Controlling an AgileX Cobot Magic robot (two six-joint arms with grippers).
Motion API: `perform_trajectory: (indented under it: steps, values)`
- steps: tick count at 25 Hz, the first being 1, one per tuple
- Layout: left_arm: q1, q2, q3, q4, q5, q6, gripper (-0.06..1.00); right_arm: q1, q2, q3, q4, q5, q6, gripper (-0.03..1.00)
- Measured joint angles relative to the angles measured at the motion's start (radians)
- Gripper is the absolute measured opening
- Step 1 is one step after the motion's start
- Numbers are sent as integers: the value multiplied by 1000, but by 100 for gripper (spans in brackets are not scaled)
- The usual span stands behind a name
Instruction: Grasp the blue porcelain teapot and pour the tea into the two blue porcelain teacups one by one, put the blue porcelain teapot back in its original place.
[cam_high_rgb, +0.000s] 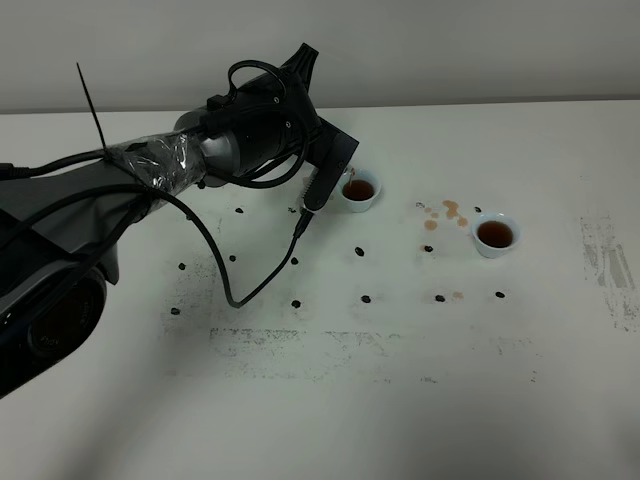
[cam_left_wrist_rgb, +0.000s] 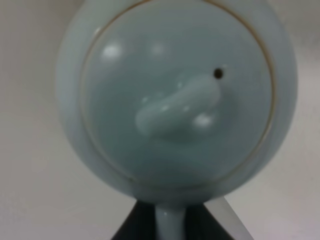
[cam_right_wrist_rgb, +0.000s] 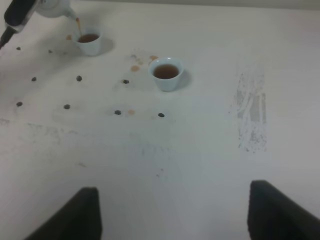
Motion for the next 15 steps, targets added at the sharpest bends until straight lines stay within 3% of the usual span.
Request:
perform_trajectory:
  steps: [15]
  values:
    - [0,0,0,0,0,1,4,0,0,0,0,0,0,59]
